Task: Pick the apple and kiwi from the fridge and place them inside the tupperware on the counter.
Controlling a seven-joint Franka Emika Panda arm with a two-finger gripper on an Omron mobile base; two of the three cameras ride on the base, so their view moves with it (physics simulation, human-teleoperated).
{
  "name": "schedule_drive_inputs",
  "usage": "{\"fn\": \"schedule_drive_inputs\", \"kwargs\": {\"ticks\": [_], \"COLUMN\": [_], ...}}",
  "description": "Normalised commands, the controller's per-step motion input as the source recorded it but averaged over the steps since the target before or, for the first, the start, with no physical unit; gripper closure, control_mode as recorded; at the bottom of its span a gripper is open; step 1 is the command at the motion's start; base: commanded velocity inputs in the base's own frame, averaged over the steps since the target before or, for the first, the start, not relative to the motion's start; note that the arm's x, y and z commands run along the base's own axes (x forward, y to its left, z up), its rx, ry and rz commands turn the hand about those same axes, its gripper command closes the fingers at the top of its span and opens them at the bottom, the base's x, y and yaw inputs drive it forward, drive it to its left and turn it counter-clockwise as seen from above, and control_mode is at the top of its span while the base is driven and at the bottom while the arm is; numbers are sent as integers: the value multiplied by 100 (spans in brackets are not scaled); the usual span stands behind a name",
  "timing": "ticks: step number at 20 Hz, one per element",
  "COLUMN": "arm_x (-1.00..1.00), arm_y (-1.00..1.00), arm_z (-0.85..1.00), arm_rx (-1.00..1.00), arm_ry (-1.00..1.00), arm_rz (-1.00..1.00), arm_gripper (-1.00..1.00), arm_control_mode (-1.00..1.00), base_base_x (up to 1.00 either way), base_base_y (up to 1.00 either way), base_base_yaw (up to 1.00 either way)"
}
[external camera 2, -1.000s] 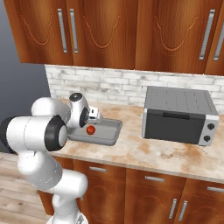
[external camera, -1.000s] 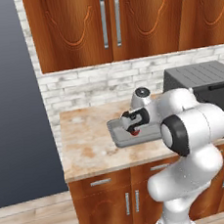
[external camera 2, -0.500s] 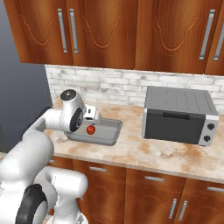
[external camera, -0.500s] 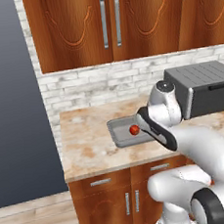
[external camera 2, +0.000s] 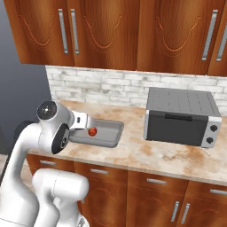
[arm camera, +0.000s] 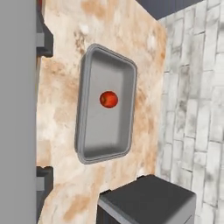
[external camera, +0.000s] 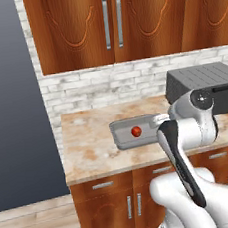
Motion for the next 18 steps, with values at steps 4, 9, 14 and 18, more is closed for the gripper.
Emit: {"fn": "schedule_drive_inputs", "kwargs": {"ticks": [4,9,14,18], "arm_x": [-75,0,0,0], "arm_y": [0,0,0,0], "arm_z": [6,0,0,0], "arm_rx": [0,0,0,0], "arm_ry": [0,0,0,0], "arm_rz": [1,0,0,0], "arm_gripper": [-100,-100,-100,-100], "arm_control_mode": [100,100,100,100], "base_base_x": [-25,-95,-40,-8], "base_base_y": [0,-65,-100,-98], "base_base_yaw": [0,-3,-2,0]}}
